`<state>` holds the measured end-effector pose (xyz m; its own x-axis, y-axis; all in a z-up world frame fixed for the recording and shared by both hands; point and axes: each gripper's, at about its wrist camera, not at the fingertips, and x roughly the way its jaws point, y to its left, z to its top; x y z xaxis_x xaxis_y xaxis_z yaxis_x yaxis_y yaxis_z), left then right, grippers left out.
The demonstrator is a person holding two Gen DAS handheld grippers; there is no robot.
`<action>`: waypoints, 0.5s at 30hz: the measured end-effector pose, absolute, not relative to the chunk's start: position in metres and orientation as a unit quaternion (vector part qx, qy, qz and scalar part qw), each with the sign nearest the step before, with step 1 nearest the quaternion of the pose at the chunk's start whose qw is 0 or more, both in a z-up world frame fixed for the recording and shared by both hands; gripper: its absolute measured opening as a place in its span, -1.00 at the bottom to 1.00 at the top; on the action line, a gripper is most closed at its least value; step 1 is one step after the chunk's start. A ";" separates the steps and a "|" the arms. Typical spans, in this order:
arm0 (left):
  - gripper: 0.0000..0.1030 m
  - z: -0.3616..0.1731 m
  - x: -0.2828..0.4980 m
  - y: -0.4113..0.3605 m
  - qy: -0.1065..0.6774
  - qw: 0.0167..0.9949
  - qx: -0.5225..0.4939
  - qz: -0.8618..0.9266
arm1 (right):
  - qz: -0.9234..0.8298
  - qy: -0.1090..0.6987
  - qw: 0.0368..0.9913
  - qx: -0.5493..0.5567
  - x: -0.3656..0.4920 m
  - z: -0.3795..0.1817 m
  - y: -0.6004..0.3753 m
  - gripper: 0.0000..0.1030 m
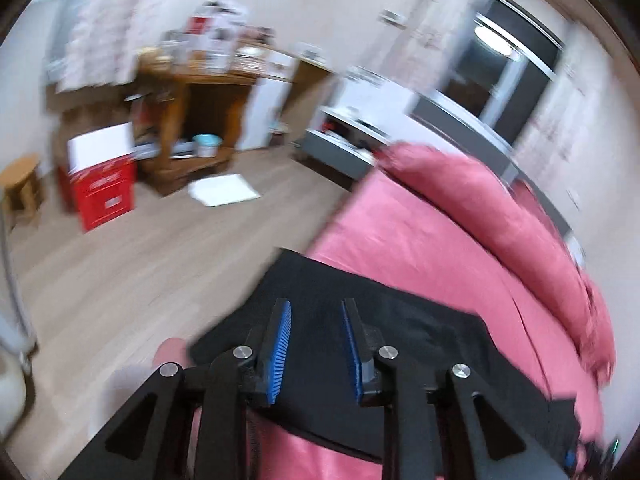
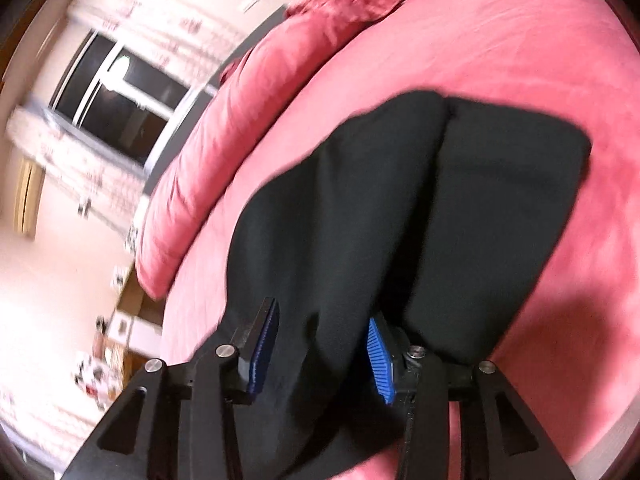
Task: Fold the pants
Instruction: 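Lift the leg end with the right gripper and fold it toward the waistband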
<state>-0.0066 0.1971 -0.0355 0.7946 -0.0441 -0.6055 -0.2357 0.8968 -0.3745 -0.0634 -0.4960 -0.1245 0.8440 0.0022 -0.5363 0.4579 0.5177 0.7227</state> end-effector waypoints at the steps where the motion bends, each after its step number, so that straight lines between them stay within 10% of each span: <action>1: -0.51 -0.039 0.001 0.186 0.330 0.919 -0.215 0.026 | -0.143 0.235 0.834 0.477 -0.062 -0.124 -0.506 -0.14; 7: -0.51 -0.073 0.043 0.131 0.409 0.891 -0.187 -0.053 | -0.174 0.228 0.822 0.493 -0.037 -0.126 -0.559 -0.18; 11: -0.51 -0.089 0.059 0.089 0.439 0.886 -0.127 -0.083 | -0.188 0.248 0.823 0.475 -0.021 -0.123 -0.570 -0.72; 15: -0.51 -0.098 0.066 0.071 0.453 0.880 -0.110 -0.090 | -0.186 0.254 0.833 0.455 -0.028 -0.109 -0.577 -0.81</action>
